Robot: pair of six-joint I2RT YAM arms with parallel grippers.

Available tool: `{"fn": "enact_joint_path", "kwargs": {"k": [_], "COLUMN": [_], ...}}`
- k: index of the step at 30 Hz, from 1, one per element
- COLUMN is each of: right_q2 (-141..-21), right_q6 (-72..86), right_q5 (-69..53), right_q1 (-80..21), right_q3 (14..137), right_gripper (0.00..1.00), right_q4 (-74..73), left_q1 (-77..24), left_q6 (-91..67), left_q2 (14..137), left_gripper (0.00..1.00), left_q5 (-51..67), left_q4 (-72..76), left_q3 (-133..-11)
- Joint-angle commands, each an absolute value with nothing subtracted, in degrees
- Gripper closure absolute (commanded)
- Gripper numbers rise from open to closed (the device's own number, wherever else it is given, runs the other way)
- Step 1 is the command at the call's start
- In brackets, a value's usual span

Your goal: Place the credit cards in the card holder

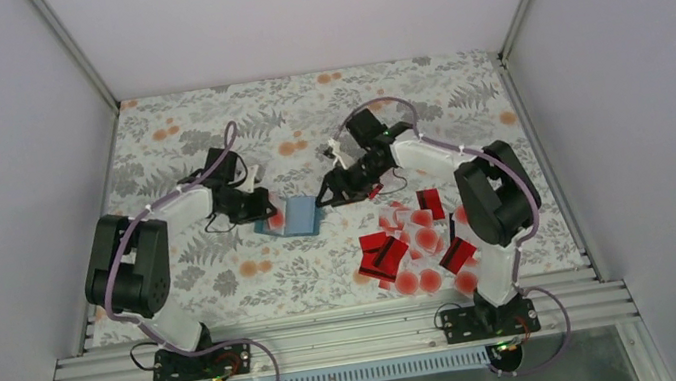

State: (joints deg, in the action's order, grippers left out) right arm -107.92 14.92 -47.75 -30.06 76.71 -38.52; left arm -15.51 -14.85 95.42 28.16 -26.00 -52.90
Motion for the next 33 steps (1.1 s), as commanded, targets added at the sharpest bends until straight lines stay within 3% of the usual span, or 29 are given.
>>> {"fn": "enact_joint_path", "kwargs": {"k": [1, 9, 19, 33], "right_q2": [-105.5, -106.5, -108.9, -114.8], "right_q6": [18.1, 23.7, 25.2, 22.9], "right_q5": [-48.5, -54.2, -50.9, -48.7], "right_q1": [-29.7, -30.2, -31.3, -32.7], "right_q3": [71.3, 66.0, 64.4, 63.7], "right_gripper": [0.42, 0.45, 0.53, 0.55], "right_q4": [-33.0, -22.1, -19.0, -15.8], "left_q1": [-16.2, -16.3, -16.3, -16.3], "left_q6": [-14.3, -18.5, -16.7, -15.9], "left_q2": [96.2, 97.4, 97.3, 100.3], "left_gripper": [0.98, 0.98, 0.98, 0.98], "left_q5": [30.4, 33.6, 36.1, 37.8], "left_q4": [-26.5, -27.4, -27.7, -26.3], "left_q3": [-53.1, -55.0, -55.5, -55.1]}}
